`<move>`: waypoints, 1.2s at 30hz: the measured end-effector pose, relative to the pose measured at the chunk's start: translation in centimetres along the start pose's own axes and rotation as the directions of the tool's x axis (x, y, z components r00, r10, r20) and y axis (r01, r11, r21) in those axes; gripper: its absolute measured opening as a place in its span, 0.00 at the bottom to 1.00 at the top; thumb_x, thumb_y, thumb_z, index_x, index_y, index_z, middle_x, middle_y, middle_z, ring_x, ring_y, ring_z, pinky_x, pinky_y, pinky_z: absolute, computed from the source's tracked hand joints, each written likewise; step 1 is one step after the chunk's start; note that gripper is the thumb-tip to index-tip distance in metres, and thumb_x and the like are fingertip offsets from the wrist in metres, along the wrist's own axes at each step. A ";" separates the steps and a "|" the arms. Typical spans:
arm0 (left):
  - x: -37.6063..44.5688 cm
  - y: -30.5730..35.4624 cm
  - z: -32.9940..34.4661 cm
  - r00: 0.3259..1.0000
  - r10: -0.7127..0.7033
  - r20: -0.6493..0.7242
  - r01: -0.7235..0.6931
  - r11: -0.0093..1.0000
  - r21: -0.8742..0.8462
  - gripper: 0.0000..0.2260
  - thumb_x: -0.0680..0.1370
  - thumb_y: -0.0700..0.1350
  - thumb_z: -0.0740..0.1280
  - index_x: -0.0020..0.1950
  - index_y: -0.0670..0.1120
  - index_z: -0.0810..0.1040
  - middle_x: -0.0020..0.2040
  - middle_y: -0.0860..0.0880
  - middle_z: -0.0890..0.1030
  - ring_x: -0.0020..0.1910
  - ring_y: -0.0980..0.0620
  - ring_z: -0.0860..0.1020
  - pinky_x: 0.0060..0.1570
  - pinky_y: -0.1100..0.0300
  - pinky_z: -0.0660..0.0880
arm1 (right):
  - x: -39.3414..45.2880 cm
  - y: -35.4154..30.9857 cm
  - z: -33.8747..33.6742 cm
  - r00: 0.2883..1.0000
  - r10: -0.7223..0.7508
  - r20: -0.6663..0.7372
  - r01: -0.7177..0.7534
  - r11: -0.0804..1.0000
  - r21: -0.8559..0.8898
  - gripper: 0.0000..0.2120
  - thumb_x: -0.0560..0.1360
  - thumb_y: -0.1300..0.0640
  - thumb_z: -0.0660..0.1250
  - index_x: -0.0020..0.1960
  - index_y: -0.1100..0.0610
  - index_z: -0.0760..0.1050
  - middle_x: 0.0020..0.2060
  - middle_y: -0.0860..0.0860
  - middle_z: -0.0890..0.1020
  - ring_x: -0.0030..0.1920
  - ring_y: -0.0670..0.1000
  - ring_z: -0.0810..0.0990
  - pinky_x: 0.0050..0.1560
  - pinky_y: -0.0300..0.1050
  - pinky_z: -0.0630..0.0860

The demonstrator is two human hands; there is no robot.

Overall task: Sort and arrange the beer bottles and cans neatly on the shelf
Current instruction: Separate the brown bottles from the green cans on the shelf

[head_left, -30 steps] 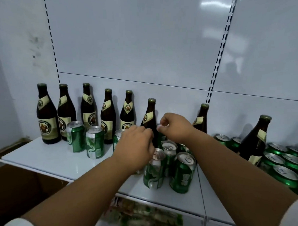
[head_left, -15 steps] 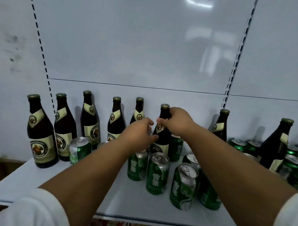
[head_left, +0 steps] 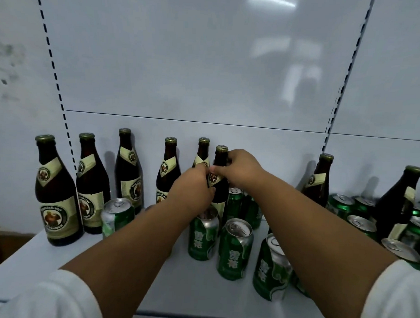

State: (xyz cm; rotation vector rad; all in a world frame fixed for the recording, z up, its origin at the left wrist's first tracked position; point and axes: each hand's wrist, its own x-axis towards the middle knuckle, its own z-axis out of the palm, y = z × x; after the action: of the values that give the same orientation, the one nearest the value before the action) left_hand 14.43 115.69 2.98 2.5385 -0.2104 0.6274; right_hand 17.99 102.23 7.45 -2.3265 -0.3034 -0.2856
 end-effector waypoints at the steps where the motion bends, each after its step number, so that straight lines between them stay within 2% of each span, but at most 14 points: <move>1: -0.1 -0.1 -0.1 1.000 -0.005 0.021 0.005 1.000 0.010 0.15 0.76 0.47 0.69 0.61 0.45 0.72 0.51 0.47 0.78 0.48 0.47 0.77 0.45 0.55 0.74 | 0.1 0.0 0.0 1.000 0.006 0.010 -0.006 1.000 -0.002 0.16 0.69 0.47 0.76 0.47 0.58 0.79 0.41 0.54 0.82 0.44 0.56 0.82 0.51 0.58 0.80; 3: -0.4 -0.4 -0.5 0.997 0.005 0.079 -0.009 0.999 0.051 0.14 0.77 0.46 0.69 0.59 0.44 0.72 0.51 0.46 0.78 0.48 0.47 0.78 0.47 0.53 0.76 | 0.0 0.3 -0.1 1.000 0.006 0.026 -0.005 1.000 -0.026 0.15 0.70 0.47 0.75 0.42 0.58 0.76 0.37 0.53 0.80 0.41 0.55 0.81 0.48 0.54 0.80; 5: -0.9 -0.8 -1.1 0.986 0.031 0.167 -0.050 0.992 0.113 0.13 0.77 0.46 0.68 0.60 0.44 0.73 0.52 0.46 0.79 0.49 0.47 0.77 0.50 0.52 0.77 | -0.5 0.7 -0.1 0.999 -0.010 0.033 0.013 0.996 -0.089 0.15 0.71 0.47 0.74 0.37 0.54 0.72 0.34 0.50 0.77 0.38 0.52 0.78 0.39 0.47 0.75; 8: -1.5 -1.0 -2.5 0.925 0.030 0.378 -0.111 0.975 0.193 0.13 0.79 0.45 0.65 0.63 0.45 0.73 0.55 0.47 0.78 0.51 0.48 0.76 0.53 0.53 0.76 | -1.8 1.2 -0.2 0.999 -0.028 0.027 0.034 0.974 -0.224 0.13 0.72 0.50 0.73 0.40 0.58 0.73 0.35 0.53 0.79 0.39 0.56 0.79 0.36 0.46 0.71; 11: -2.0 -1.2 -3.1 0.875 0.022 0.484 -0.148 0.964 0.223 0.14 0.78 0.42 0.66 0.64 0.45 0.73 0.57 0.47 0.79 0.55 0.48 0.77 0.56 0.52 0.76 | -3.1 1.1 -0.3 0.981 0.039 0.188 0.019 0.955 -0.295 0.14 0.72 0.50 0.73 0.43 0.61 0.78 0.37 0.56 0.81 0.39 0.54 0.79 0.38 0.46 0.74; 14: -2.6 -1.7 -3.5 0.902 0.032 0.431 -0.138 0.966 0.217 0.12 0.77 0.40 0.65 0.60 0.46 0.72 0.53 0.48 0.79 0.53 0.48 0.77 0.55 0.51 0.77 | -4.5 0.5 0.5 0.918 0.030 0.395 0.129 0.920 -0.369 0.18 0.69 0.43 0.75 0.46 0.57 0.80 0.43 0.54 0.83 0.42 0.51 0.80 0.46 0.49 0.79; 17: -3.4 -2.2 -3.8 0.921 0.039 0.386 -0.139 0.962 0.234 0.10 0.76 0.39 0.64 0.56 0.47 0.71 0.50 0.48 0.77 0.48 0.49 0.76 0.51 0.51 0.77 | -5.7 -0.1 2.2 0.901 0.008 0.435 0.205 0.874 -0.441 0.21 0.68 0.40 0.74 0.51 0.53 0.76 0.45 0.50 0.81 0.46 0.50 0.79 0.50 0.51 0.79; 20: -4.2 -2.4 -4.1 0.928 0.060 0.367 -0.134 0.975 0.178 0.10 0.75 0.38 0.65 0.54 0.46 0.70 0.50 0.47 0.77 0.48 0.47 0.77 0.50 0.48 0.77 | -6.1 -0.4 3.9 0.918 -0.072 0.390 0.283 0.808 -0.517 0.24 0.68 0.40 0.74 0.53 0.55 0.74 0.46 0.51 0.80 0.46 0.52 0.78 0.50 0.52 0.79; 22: -4.6 -2.4 -4.3 0.935 0.078 0.345 -0.124 0.986 0.112 0.10 0.75 0.38 0.65 0.53 0.46 0.68 0.48 0.46 0.76 0.45 0.47 0.77 0.48 0.47 0.77 | -6.4 -0.7 4.2 0.926 -0.103 0.362 0.291 0.807 -0.514 0.24 0.67 0.41 0.75 0.52 0.56 0.74 0.45 0.52 0.80 0.45 0.53 0.78 0.49 0.52 0.79; 25: -4.9 -2.3 -4.5 0.950 0.100 0.295 -0.102 0.995 -0.010 0.11 0.75 0.40 0.67 0.54 0.47 0.68 0.46 0.48 0.75 0.43 0.49 0.76 0.46 0.48 0.77 | -6.7 -1.2 3.2 0.941 -0.114 0.320 0.250 0.869 -0.427 0.23 0.64 0.43 0.77 0.50 0.55 0.74 0.44 0.52 0.81 0.44 0.52 0.79 0.47 0.53 0.79; 28: -5.0 -1.9 -4.1 0.980 0.100 0.171 -0.071 0.984 -0.166 0.15 0.75 0.40 0.69 0.57 0.51 0.70 0.50 0.52 0.75 0.45 0.54 0.76 0.44 0.56 0.76 | -7.1 -2.0 0.6 0.974 -0.099 0.203 0.160 0.938 -0.308 0.23 0.62 0.41 0.79 0.48 0.51 0.74 0.43 0.49 0.80 0.43 0.49 0.78 0.43 0.48 0.77; 30: -4.9 -1.3 -3.6 0.991 0.116 0.061 -0.097 0.962 -0.255 0.18 0.74 0.37 0.69 0.60 0.51 0.71 0.52 0.53 0.75 0.50 0.55 0.76 0.47 0.61 0.75 | -7.4 -2.5 -2.1 0.988 -0.077 0.130 0.105 0.969 -0.224 0.23 0.62 0.41 0.79 0.48 0.50 0.74 0.42 0.49 0.81 0.42 0.49 0.79 0.40 0.46 0.75; 32: -4.7 -0.2 -2.8 0.984 0.177 -0.009 -0.171 0.935 -0.310 0.19 0.73 0.36 0.70 0.62 0.49 0.73 0.53 0.53 0.75 0.53 0.56 0.75 0.52 0.62 0.75 | -7.9 -2.8 -5.0 0.996 -0.048 0.073 0.060 0.984 -0.170 0.23 0.62 0.42 0.80 0.49 0.51 0.75 0.43 0.49 0.81 0.42 0.48 0.79 0.38 0.44 0.74; 36: -3.8 3.2 -0.5 0.981 0.194 0.010 -0.180 0.930 -0.320 0.18 0.75 0.43 0.72 0.63 0.50 0.72 0.50 0.55 0.74 0.47 0.58 0.75 0.53 0.57 0.77 | -8.3 -2.3 -9.2 0.999 -0.023 0.025 0.030 0.940 -0.340 0.22 0.64 0.41 0.78 0.48 0.54 0.78 0.45 0.51 0.80 0.46 0.51 0.79 0.46 0.49 0.76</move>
State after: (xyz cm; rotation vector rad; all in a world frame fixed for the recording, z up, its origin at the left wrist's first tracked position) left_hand 10.02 113.32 3.00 2.2353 -0.5309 0.5605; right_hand 8.39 96.08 12.88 -2.6695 -0.3161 -0.3515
